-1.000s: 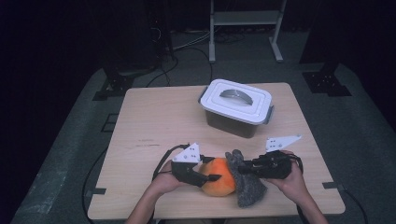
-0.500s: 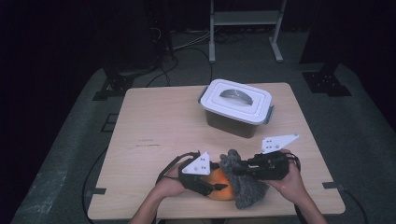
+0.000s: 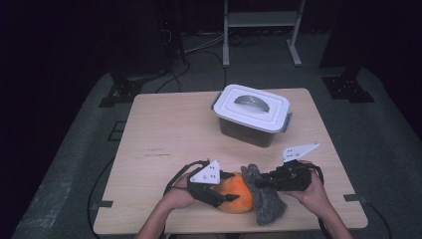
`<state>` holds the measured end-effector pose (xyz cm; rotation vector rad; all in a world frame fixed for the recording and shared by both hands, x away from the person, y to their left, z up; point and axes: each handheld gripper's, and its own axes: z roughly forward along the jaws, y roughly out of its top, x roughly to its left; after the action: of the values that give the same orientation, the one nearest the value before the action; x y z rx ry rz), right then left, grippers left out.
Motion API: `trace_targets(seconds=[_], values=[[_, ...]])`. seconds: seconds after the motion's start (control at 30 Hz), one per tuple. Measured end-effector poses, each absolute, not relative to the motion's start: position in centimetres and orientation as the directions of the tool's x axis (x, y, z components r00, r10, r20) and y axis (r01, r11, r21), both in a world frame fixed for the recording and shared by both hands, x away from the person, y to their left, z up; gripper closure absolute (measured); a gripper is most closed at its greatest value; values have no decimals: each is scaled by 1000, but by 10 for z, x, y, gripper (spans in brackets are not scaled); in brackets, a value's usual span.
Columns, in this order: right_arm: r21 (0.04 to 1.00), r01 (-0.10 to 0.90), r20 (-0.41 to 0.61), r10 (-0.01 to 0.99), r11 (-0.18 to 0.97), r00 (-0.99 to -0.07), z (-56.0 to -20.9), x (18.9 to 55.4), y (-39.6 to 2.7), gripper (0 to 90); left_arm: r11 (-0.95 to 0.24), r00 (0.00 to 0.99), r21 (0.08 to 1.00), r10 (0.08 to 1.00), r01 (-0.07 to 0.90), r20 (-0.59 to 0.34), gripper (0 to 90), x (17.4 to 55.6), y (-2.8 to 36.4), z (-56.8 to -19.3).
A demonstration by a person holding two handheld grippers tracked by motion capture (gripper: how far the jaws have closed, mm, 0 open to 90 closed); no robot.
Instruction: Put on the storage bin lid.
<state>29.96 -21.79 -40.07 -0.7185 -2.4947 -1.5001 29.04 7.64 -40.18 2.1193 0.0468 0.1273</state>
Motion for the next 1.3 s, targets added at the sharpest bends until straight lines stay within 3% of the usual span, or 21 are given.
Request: trace_targets(seconds=[0.2,0.4,0.6,0.7,1.07,1.17,1.3], values=[[776,492,368,351,394,-861,-407,301,-225,757,-482,990,874,144,58,14,395,299,85,-403],[814,430,305,343,391,-888,-394,294,-214,757,-478,988,876,157,68,9,393,299,84,-403],[798,455,316,369,395,-874,-402,298,-220,758,-449,979,886,201,113,-24,421,303,90,-399],[789,459,295,405,409,-866,-409,299,-220,757,-451,976,885,215,116,-18,427,304,92,-397],[847,395,267,359,355,-894,-394,292,-205,757,-492,978,867,205,72,35,416,298,78,-400],[837,410,279,362,361,-889,-400,295,-204,758,-486,979,871,204,79,25,384,299,78,-402],[834,408,270,369,372,-889,-402,295,-205,757,-477,980,875,196,85,12,273,302,79,-404]])
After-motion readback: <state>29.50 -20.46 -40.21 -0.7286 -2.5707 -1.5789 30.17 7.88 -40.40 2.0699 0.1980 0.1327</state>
